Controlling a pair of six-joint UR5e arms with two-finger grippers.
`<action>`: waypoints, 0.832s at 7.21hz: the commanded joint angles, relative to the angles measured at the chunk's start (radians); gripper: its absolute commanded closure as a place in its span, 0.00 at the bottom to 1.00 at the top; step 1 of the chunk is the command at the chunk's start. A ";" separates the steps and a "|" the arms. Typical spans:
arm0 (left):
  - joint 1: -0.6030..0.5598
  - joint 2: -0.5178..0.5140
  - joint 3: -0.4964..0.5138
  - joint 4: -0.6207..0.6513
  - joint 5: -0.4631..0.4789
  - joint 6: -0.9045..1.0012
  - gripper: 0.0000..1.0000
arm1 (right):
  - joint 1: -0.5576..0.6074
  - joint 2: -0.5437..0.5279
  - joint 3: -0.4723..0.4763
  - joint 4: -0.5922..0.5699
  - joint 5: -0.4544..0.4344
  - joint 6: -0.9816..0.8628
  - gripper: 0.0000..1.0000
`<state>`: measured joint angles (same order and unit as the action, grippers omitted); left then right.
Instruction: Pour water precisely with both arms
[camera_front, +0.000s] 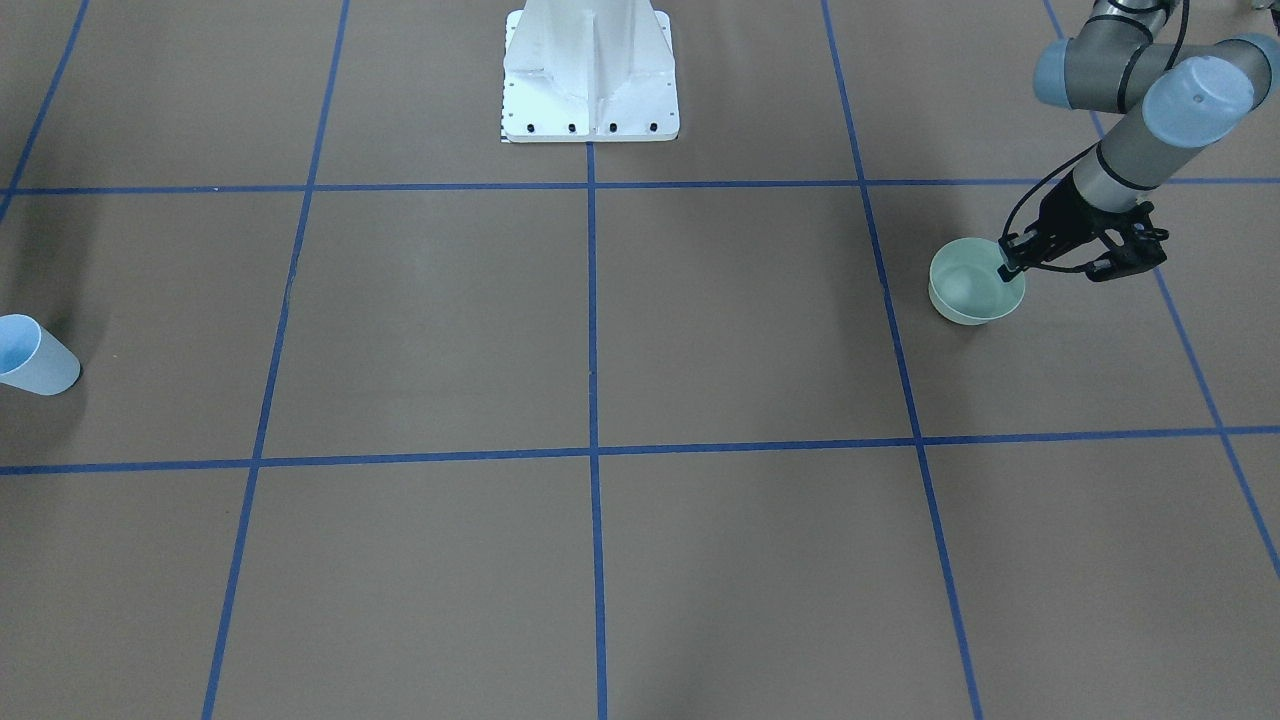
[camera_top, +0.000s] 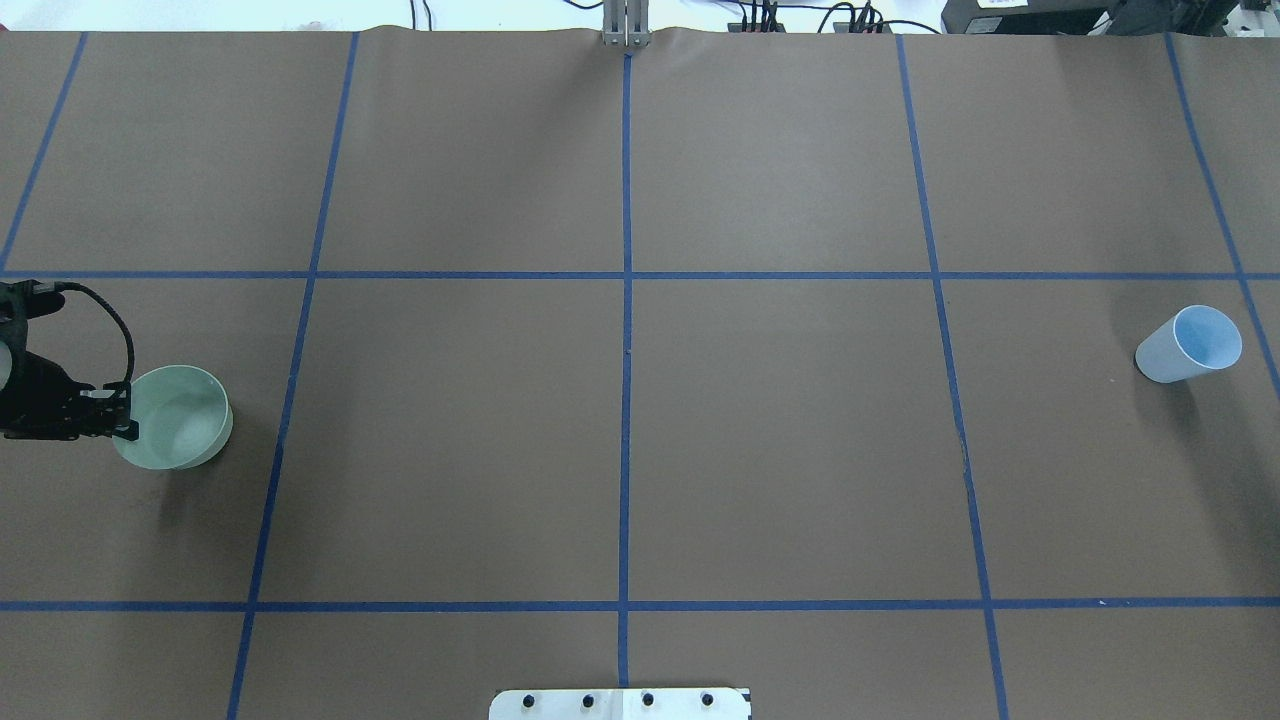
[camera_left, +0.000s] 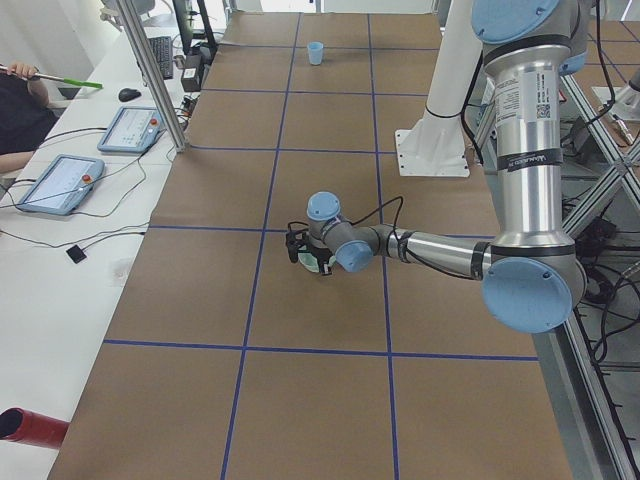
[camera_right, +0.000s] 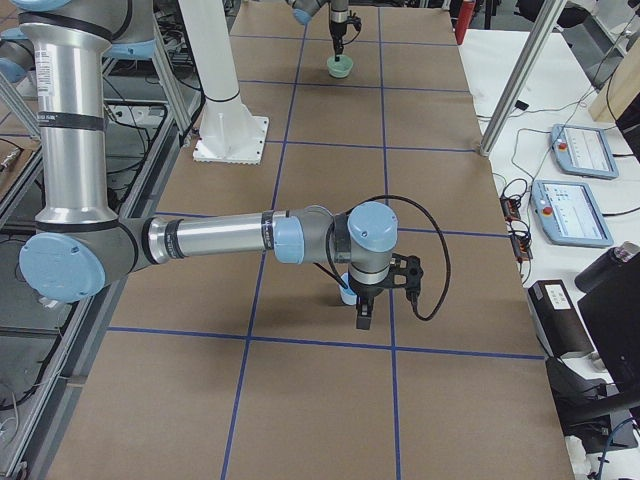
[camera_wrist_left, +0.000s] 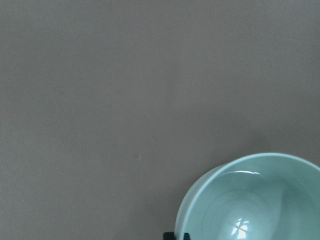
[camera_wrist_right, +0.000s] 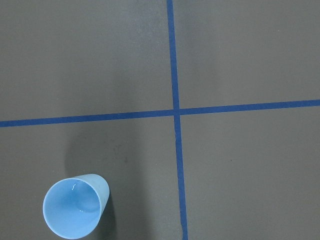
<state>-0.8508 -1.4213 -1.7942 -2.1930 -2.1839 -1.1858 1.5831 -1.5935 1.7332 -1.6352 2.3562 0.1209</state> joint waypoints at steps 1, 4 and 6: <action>-0.002 -0.017 -0.106 0.112 -0.013 -0.020 1.00 | 0.000 0.000 0.000 0.000 0.000 0.000 0.00; 0.012 -0.392 -0.134 0.469 -0.010 -0.249 1.00 | 0.000 0.001 0.000 0.000 -0.002 -0.001 0.00; 0.128 -0.633 -0.059 0.521 0.010 -0.497 1.00 | 0.000 0.001 0.000 0.000 -0.002 -0.001 0.00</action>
<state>-0.7891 -1.8994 -1.9011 -1.7092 -2.1859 -1.5285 1.5830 -1.5923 1.7334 -1.6352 2.3549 0.1199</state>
